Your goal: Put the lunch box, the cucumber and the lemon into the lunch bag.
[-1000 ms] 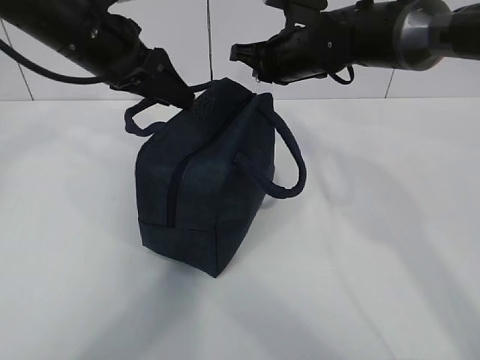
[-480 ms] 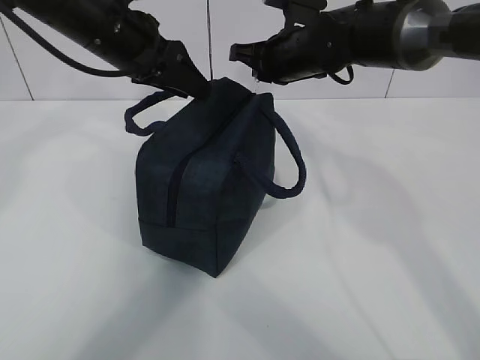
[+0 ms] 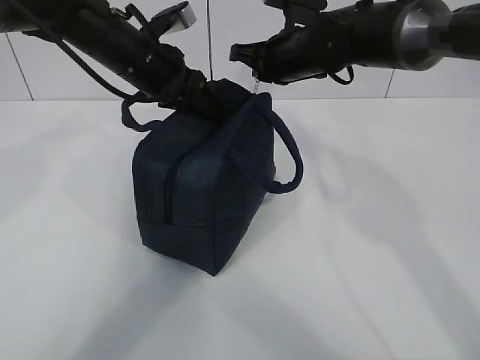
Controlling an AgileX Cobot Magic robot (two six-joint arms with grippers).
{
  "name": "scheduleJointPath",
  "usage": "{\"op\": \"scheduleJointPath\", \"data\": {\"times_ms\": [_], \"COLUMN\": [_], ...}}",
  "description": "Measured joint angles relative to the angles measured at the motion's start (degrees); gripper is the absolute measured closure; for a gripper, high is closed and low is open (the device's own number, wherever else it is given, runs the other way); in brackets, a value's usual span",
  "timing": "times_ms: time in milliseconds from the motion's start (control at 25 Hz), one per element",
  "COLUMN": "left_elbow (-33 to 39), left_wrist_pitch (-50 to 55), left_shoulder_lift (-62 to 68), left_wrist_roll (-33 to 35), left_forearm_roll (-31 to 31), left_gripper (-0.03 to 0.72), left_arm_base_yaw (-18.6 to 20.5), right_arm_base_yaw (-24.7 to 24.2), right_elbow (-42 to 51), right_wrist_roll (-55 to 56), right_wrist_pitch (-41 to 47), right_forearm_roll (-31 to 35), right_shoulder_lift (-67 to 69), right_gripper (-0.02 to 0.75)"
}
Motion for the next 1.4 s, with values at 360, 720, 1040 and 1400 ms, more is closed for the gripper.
{"op": "scheduleJointPath", "data": {"times_ms": [360, 720, 1040, 1400], "left_elbow": [-0.5, -0.6, -0.6, -0.7], "left_wrist_pitch": [1.4, 4.2, 4.2, 4.1], "left_shoulder_lift": [0.0, 0.0, 0.0, 0.0], "left_wrist_roll": [0.0, 0.0, 0.0, -0.1], "left_forearm_roll": [0.5, 2.4, 3.0, 4.9], "left_gripper": [0.696, 0.697, 0.697, 0.697], "left_arm_base_yaw": [0.0, 0.0, 0.0, -0.1], "right_arm_base_yaw": [0.0, -0.9, -1.3, -1.2], "right_elbow": [0.0, -0.3, -0.5, -0.7], "right_wrist_roll": [0.0, 0.0, 0.0, 0.0], "right_wrist_pitch": [-0.1, 1.3, 2.1, 2.4], "right_forearm_roll": [0.0, -0.1, 0.4, 1.4], "right_shoulder_lift": [0.0, 2.7, 4.2, 5.4], "right_gripper": [0.738, 0.738, 0.738, 0.738]}}
